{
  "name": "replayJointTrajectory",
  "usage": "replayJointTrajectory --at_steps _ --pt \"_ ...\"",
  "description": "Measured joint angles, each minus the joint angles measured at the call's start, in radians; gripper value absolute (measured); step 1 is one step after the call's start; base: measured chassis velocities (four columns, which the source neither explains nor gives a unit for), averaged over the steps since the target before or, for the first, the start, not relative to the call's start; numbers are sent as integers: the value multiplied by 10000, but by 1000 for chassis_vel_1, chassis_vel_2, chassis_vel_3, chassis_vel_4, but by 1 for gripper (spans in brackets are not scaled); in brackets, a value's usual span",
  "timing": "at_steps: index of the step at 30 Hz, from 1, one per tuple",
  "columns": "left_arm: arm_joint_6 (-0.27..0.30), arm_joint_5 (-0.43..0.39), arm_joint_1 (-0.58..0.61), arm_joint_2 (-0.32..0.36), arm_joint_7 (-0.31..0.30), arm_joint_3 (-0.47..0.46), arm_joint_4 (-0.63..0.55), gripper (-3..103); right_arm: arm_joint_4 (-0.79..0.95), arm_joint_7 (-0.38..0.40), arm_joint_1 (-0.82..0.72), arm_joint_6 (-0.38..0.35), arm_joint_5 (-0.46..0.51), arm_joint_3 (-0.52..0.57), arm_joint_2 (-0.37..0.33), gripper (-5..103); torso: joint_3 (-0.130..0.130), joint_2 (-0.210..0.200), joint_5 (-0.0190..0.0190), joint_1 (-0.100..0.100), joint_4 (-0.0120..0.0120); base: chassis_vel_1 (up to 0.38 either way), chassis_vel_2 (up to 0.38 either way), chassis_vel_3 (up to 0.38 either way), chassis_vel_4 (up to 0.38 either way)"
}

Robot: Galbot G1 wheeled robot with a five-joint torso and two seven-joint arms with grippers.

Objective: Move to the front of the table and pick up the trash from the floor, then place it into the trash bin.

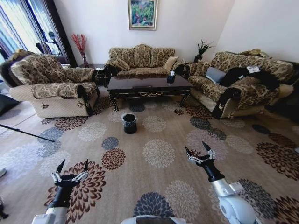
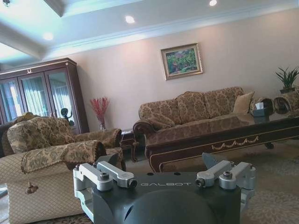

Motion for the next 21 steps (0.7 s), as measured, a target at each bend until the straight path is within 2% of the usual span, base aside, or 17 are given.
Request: replayJointTrajectory --at_steps 21 --pt "0 0 0 0 0 0 0 100 0 0 0 0 0 0 0 100 564 998 0 434 0 0 0 0 0"
